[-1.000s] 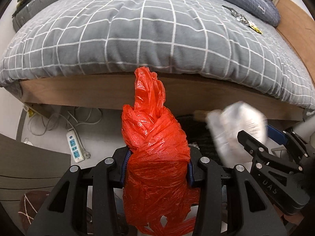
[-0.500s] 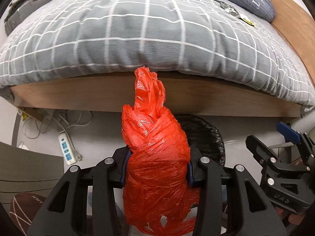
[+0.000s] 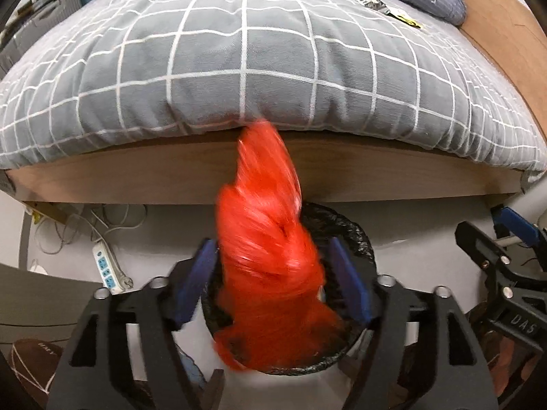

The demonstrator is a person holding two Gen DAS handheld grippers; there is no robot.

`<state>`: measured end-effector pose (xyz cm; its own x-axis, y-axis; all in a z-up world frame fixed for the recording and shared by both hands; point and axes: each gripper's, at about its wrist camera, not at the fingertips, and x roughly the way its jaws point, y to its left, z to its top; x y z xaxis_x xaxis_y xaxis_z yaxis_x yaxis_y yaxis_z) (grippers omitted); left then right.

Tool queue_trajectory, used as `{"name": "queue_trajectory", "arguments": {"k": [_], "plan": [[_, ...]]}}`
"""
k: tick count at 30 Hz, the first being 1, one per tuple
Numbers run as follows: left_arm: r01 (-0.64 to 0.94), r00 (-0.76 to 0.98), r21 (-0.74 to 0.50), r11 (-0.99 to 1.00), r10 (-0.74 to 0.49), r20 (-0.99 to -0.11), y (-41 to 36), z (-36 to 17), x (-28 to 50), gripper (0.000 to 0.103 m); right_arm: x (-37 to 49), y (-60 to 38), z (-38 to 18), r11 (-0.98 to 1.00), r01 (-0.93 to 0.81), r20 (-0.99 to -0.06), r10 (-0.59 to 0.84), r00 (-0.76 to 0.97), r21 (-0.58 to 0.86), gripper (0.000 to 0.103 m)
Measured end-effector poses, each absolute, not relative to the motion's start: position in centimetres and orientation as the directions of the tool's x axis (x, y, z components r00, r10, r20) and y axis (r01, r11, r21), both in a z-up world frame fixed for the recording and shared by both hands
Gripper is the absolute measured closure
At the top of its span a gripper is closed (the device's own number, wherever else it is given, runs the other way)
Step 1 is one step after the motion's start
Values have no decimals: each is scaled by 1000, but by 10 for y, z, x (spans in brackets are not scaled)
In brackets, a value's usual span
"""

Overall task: Collect trash
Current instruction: 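Open the left tool to drop the red plastic bag into the bin, then move both tools back over the bed toward the yellow and black packets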

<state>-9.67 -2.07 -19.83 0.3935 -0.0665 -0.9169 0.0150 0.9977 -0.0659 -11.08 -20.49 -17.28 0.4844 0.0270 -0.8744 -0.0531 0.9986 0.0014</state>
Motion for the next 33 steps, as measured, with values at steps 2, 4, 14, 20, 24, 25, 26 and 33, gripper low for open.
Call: {"name": "queue_trajectory", "arguments": {"k": [2,4,14,20,24,25,26,33], "plan": [[10,396,-58,998,-57,-916,-21,-195,-97,22,-110,-206,-171,999,-52,-872,25,489,0,8],[-3,405,-47,999,-42,-913,-19,-191,-97,14,-108,-206,-169,999,-53,-870,28,492,2,8],[-16,466,-11,1000,-2,-885,-9,-157,-88,6,-98,-208,-138,999,-53,-834,28,551,-2,8],[-24,511,-13,1000,1,-860,-2,-123,-82,6,-90,-211,-106,999,-47,-801,31,598,3,8],[-28,542,-18,999,0,-840,1,-96,-77,6,-84,-209,-78,999,-49,-774,30,633,-1,8],[-29,550,-18,999,1,-835,1,-92,-77,6,-84,-208,-72,999,-50,-768,31,639,-2,8],[-32,559,-21,999,1,-829,3,-84,-76,6,-82,-206,-62,999,-53,-758,31,651,-5,8],[-33,620,-38,999,-9,-785,9,-36,-58,6,-67,-197,-16,998,-56,-709,16,705,-33,8]]}}
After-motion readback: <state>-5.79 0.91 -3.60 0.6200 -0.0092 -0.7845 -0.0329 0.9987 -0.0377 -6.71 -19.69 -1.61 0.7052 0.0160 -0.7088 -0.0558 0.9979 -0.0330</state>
